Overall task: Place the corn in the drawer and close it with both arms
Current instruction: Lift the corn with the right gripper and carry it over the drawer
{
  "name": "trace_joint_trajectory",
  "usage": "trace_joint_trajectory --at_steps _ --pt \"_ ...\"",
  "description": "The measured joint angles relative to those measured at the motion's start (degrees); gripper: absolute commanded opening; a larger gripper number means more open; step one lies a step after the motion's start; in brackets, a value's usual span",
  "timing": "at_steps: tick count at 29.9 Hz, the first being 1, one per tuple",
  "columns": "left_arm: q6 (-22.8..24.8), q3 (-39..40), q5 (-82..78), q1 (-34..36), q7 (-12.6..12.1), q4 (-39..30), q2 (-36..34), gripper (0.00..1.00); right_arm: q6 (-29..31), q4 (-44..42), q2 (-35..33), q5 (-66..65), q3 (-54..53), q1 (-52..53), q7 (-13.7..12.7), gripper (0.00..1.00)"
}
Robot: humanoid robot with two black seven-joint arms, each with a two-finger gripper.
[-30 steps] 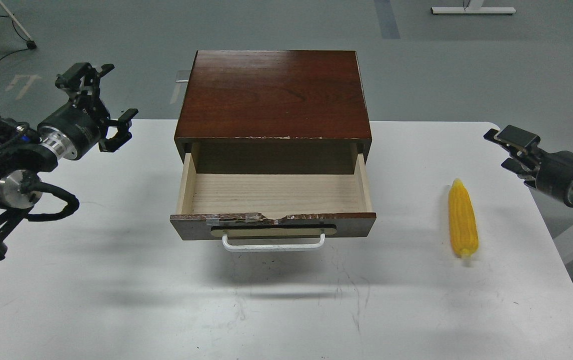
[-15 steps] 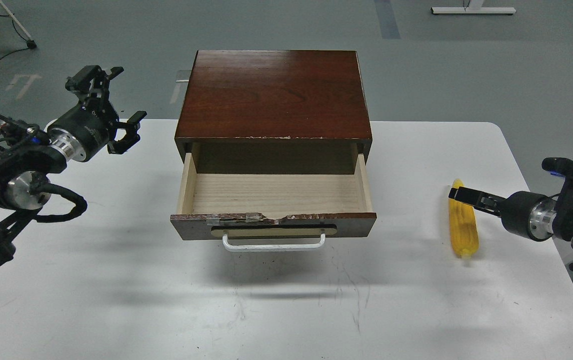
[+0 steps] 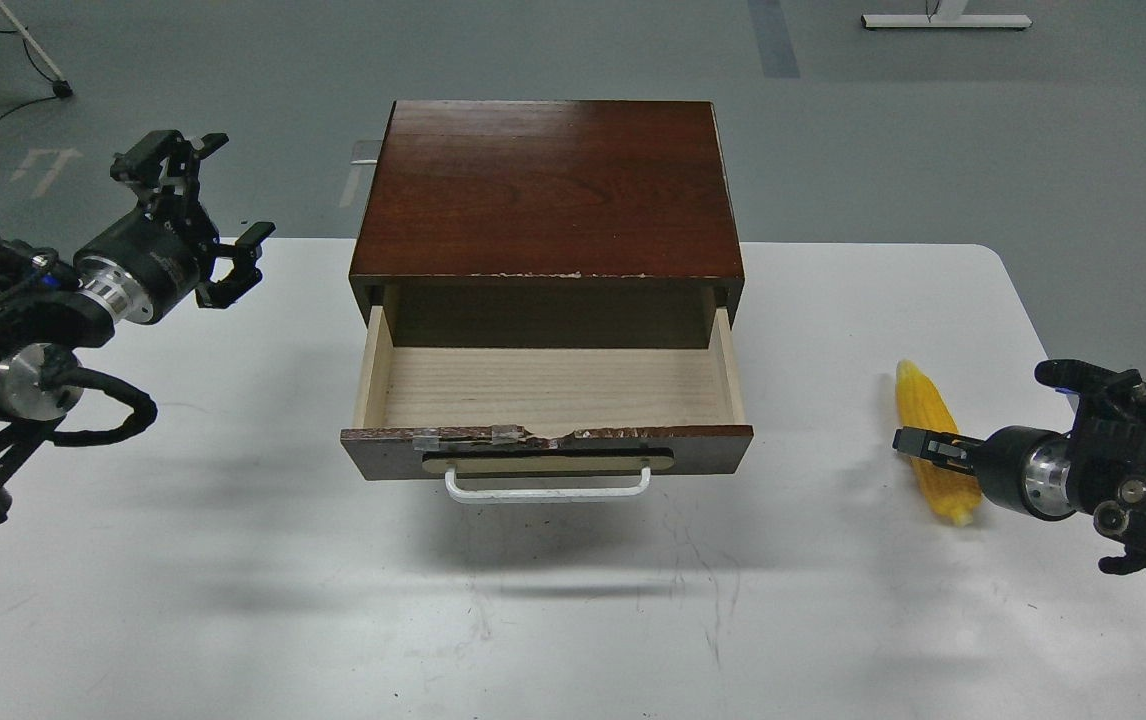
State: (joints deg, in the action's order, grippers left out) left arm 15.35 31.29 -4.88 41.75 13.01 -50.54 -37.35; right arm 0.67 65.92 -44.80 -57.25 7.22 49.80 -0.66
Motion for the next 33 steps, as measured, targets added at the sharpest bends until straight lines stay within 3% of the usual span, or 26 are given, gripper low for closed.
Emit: trace_joint_trajectory --at_steps 5,9,12,15,17,23,27,30,33 --pt "-1.16 -0.15 -0.04 -0.06 0.00 0.00 0.00 0.98 -2.91 0.55 -0.83 -2.30 0.33 2.84 2.63 0.00" --pt "-1.78 -0.19 -0.04 -0.06 0.00 0.01 -0.01 0.98 -8.35 -0.52 -3.72 -18.43 0.53 9.71 7.53 0.00" --pt "-1.81 -0.19 -0.04 0.06 0.00 0.01 -0.03 0.98 -12.96 -0.64 -4.61 -31.72 0.46 17.62 14.54 0.00" --pt "-1.85 -0.19 -0.06 0.23 0.00 0.02 0.02 0.98 -16.35 2.31 -5.06 -44.15 0.46 25.39 24.90 0.00" --pt "-1.95 -0.19 -0.07 0.28 0.00 0.08 0.04 0.98 -17.33 3.69 -5.20 -49.79 0.33 28.99 27.58 0.00" --pt "-2.00 -0.19 -0.07 0.28 0.00 -0.01 -0.46 0.98 -17.68 6.21 0.85 -57.33 0.67 35.10 28.64 0.00" --pt "-2.01 -0.19 -0.06 0.27 0.00 -0.11 -1.54 0.98 -17.32 6.37 7.26 -59.49 2.37 35.20 28.68 0.12" --pt "-1.98 -0.19 -0.04 0.18 0.01 -0.28 -2.26 0.98 -17.13 5.98 11.37 -59.76 3.99 34.78 28.67 0.31" --pt "-1.84 -0.18 -0.04 0.11 0.12 -0.47 -3.35 0.98 -16.98 5.54 16.69 -59.50 6.00 34.39 28.67 0.34"
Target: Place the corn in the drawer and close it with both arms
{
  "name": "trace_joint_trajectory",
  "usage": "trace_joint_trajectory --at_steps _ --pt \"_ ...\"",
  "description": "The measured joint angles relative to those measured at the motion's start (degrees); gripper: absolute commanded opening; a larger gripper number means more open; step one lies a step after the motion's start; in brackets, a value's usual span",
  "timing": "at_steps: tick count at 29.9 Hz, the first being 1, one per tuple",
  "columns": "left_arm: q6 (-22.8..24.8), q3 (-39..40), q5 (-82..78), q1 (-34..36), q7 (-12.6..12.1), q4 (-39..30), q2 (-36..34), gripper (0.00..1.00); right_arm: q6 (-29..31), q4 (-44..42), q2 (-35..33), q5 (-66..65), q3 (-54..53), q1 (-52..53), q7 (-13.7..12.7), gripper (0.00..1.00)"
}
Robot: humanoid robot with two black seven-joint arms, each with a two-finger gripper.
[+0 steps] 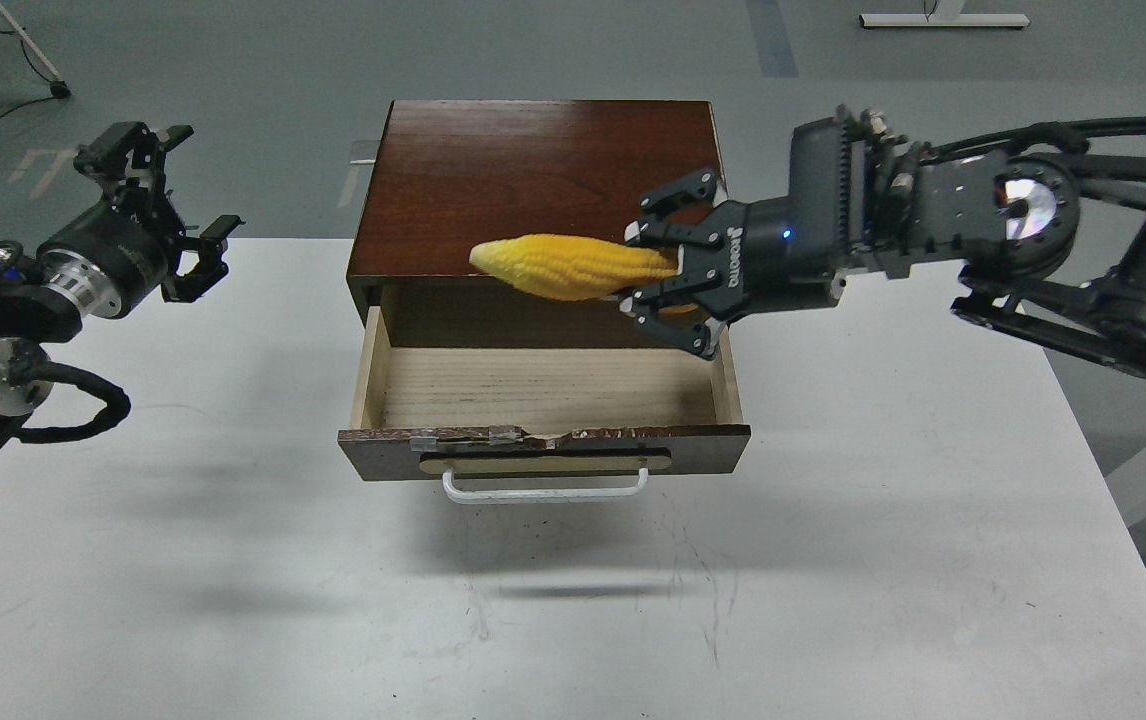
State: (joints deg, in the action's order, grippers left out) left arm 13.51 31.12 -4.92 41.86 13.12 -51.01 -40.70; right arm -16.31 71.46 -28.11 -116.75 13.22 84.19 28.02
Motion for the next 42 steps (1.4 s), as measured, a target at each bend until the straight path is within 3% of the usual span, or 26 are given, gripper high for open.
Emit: trace_joint_trajectory --at_steps 1,5,7,8,19,24,29,33,39,42 --pt "0.00 0.02 0.00 -0.08 0.03 0.01 -0.33 0.98 0.15 -0.31 1.20 0.22 0.41 -0.21 0.00 0.36" --pt "0.05 0.07 0.00 -0.28 0.18 0.05 -1.35 0.98 1.46 -1.19 3.08 0.67 0.82 -0.62 -0.01 0.84" --pt "0.13 0.09 0.00 -0.48 0.25 0.07 -1.83 0.98 1.83 -1.78 3.33 1.06 0.54 -1.13 -0.01 0.97" --pt "0.18 0.10 0.00 -0.58 0.28 0.07 -2.03 0.98 1.91 -1.98 3.43 1.56 0.23 -1.47 -0.02 0.99" --pt "0.22 0.10 0.00 -0.98 0.40 0.06 -2.60 0.98 2.14 -2.16 4.40 7.01 -1.31 -1.89 -0.02 1.00" --pt "-0.05 0.01 0.00 -0.98 0.41 0.05 -2.60 0.98 2.99 -2.81 4.25 16.46 -6.55 -1.63 -0.02 1.00" --pt "-0.09 -0.01 0.00 -0.90 0.49 0.05 -2.68 0.98 11.79 -4.53 2.75 43.01 -15.33 -1.30 -0.52 1.00" --pt "-0.06 0.00 0.00 -0.84 0.51 0.04 -2.74 0.98 18.65 -6.37 -3.81 67.34 -19.41 -2.39 -5.22 1.00" --pt "0.21 0.12 -0.47 -0.64 0.71 -0.11 -2.67 0.98 22.69 -9.95 -11.43 102.72 -20.89 -11.52 -7.09 0.99" --pt "0.54 0.09 -1.16 -0.49 0.74 -0.21 -2.53 0.98 22.79 -10.82 -13.47 112.52 -21.30 -17.56 -7.10 0.99"
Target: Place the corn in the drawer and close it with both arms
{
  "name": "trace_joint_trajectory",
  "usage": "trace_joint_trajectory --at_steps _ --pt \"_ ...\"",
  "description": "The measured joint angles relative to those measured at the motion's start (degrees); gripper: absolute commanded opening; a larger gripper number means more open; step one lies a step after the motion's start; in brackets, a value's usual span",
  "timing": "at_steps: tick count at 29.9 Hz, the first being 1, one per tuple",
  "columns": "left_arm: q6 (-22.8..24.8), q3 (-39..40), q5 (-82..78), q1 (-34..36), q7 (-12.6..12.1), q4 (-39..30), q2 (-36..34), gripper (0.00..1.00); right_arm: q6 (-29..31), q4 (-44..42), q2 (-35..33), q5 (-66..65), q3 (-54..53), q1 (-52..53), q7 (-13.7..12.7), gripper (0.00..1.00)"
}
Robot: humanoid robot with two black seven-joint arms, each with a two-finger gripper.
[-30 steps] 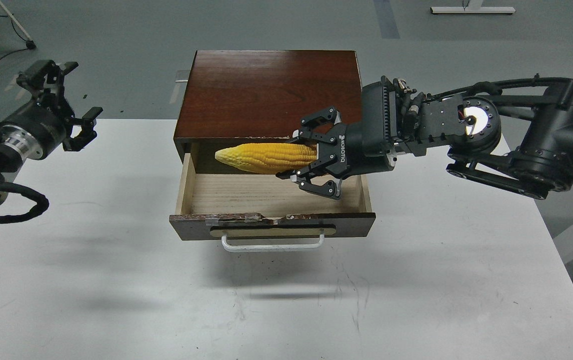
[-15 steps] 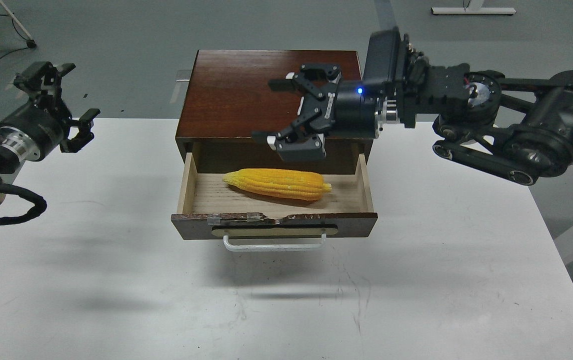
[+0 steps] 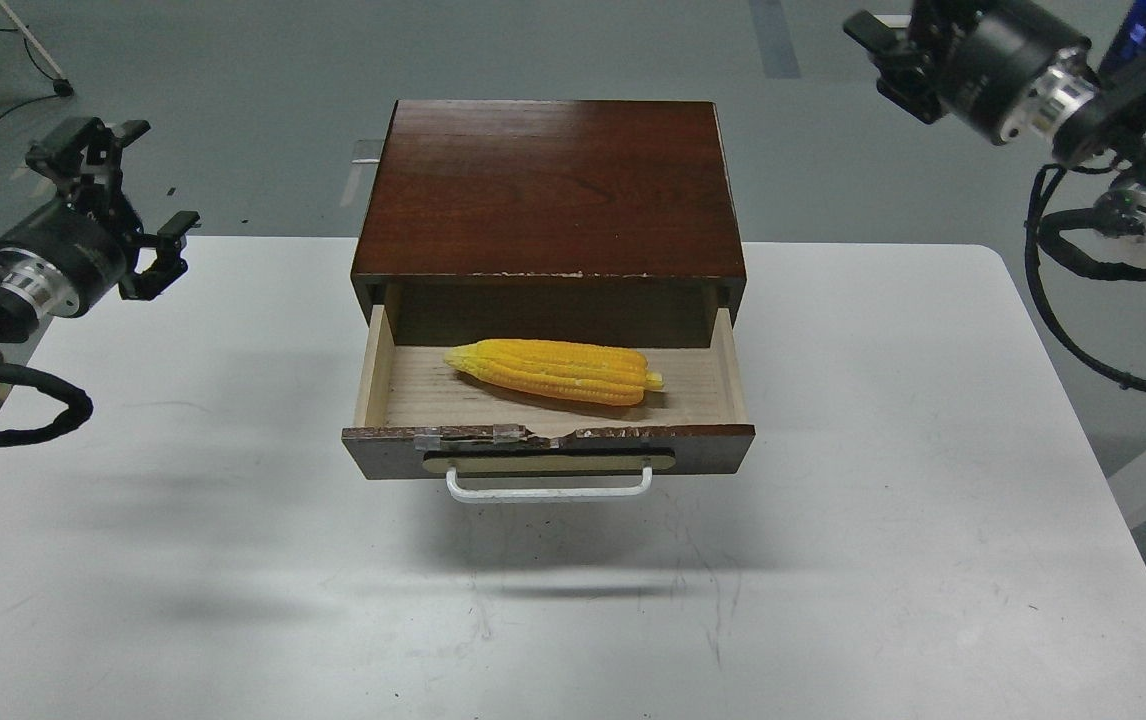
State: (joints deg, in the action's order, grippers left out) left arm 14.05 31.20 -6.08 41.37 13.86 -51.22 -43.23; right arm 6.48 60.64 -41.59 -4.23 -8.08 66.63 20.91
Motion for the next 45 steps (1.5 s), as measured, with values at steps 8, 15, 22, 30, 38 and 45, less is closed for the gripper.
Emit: trace_joint_trajectory --at_steps 8,15,22,30,38,45 --pt "-3.39 0.28 -21.55 1.44 10.80 -3.42 -1.11 0.98 0.43 1.29 -3.82 10.56 -4.78 -13.52 0.29 1.00" --pt "-18.49 0.05 -61.46 1.63 14.13 -18.81 -11.75 0.53 0.47 1.02 -5.00 10.51 -5.81 -18.15 0.62 1.00" --pt "-18.30 -7.56 -75.77 0.41 14.17 -41.20 -24.80 0.00 0.55 0.79 -5.08 10.27 -5.39 -20.01 0.63 0.99" --pt "-17.60 -10.23 -90.09 0.44 14.15 -49.86 -27.02 0.00 0.39 0.11 -4.97 9.92 -4.91 -21.95 0.71 0.99" --pt "-7.12 -12.27 -90.84 -0.81 14.14 -49.94 -24.65 0.00 0.45 -2.60 -4.33 9.60 -4.31 -22.79 0.68 0.99" --pt "-3.47 -11.74 -88.40 0.07 14.14 -50.10 -24.99 0.00 0.47 -4.82 -3.98 6.84 -4.22 -23.47 0.62 0.99"
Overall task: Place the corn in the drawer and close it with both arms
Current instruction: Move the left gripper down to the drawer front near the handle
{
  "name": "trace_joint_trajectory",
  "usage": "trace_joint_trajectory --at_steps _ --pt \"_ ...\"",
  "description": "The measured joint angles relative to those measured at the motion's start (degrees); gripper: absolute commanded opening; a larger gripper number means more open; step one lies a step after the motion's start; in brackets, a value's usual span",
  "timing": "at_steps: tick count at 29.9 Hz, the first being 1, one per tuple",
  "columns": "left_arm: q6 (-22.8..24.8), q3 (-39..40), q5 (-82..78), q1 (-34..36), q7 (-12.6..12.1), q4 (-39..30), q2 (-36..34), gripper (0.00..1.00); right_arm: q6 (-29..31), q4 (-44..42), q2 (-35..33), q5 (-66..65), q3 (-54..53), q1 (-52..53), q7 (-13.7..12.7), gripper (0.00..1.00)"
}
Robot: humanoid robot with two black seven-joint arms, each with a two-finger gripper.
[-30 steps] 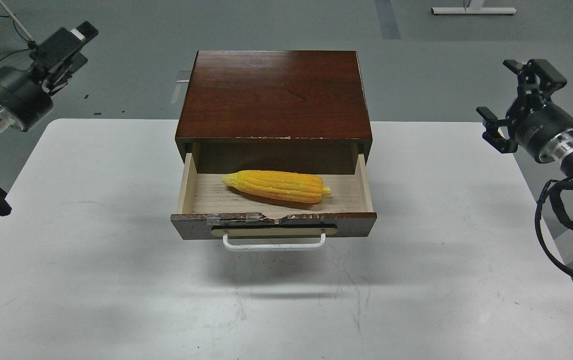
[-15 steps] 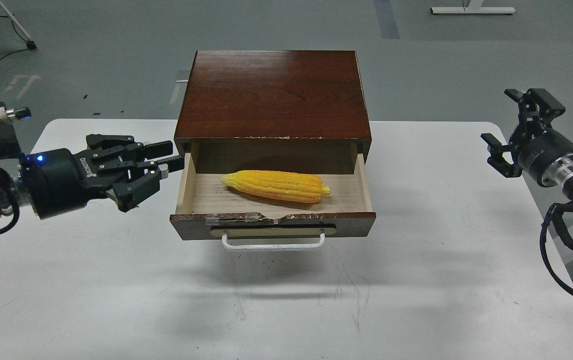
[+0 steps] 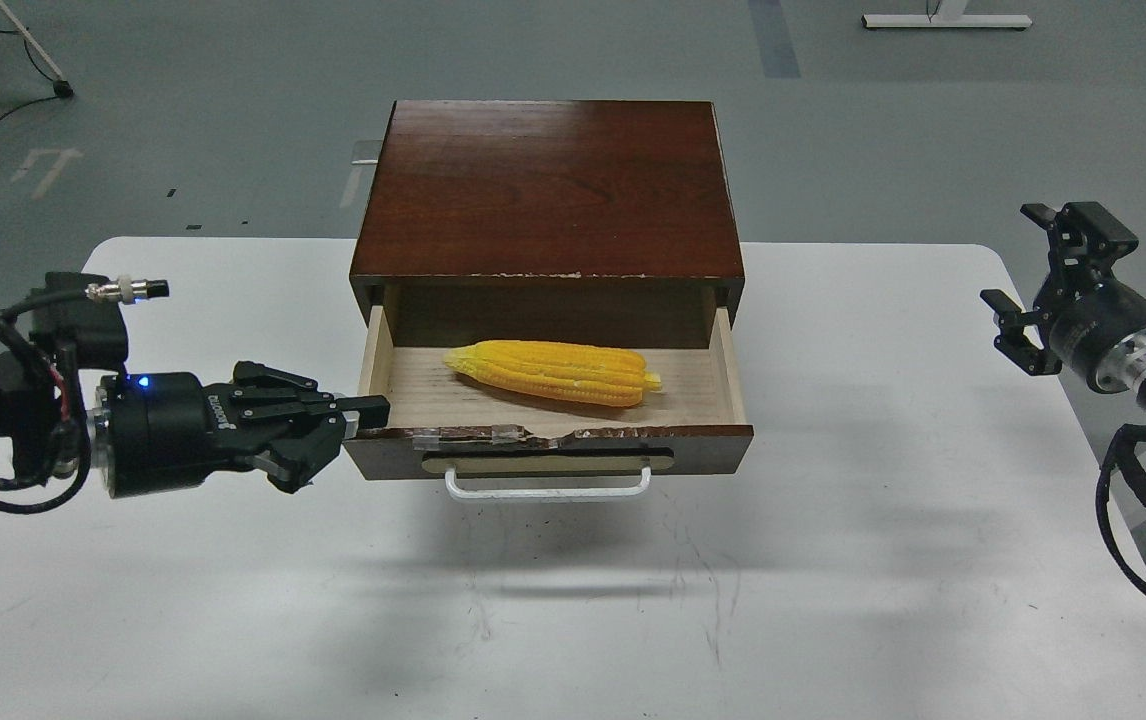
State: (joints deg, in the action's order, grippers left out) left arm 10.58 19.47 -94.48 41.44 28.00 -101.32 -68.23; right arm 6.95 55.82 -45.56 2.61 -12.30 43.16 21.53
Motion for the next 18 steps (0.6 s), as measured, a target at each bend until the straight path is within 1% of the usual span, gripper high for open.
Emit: trace_joint_trajectory --at_steps 1,5,7,10,13,16,18 --pt "1.28 0.00 1.11 0.30 0.00 -0.01 -0.11 0.00 0.00 -0.21 0.21 -0.24 0.00 -0.06 0.00 0.99" --pt "13.58 0.42 11.69 4.50 0.00 0.03 -0.97 0.00 -0.03 -1.02 1.55 -0.91 0.03 -0.16 -0.08 0.99" --pt "16.26 1.92 18.26 7.18 0.00 0.11 -1.52 0.00 -0.11 -1.61 2.04 -1.79 0.06 -0.24 -0.09 0.99" --pt "17.27 5.48 25.43 8.67 -0.01 0.15 -1.85 0.00 -0.16 -3.28 3.31 -3.55 0.08 -0.62 -0.09 0.99" --pt "17.40 7.57 28.30 8.88 0.00 0.16 -1.97 0.00 -0.18 -6.02 4.94 -4.35 0.09 -0.99 -0.09 0.99" --pt "17.41 6.94 28.79 8.38 -0.01 0.18 -1.89 0.00 -0.17 -8.07 6.33 -4.55 0.10 -1.31 -0.09 0.99" --pt "17.43 4.09 28.69 7.48 -0.01 0.18 -1.47 0.00 -0.17 -8.62 6.88 -4.73 0.47 -1.74 -0.09 0.99"
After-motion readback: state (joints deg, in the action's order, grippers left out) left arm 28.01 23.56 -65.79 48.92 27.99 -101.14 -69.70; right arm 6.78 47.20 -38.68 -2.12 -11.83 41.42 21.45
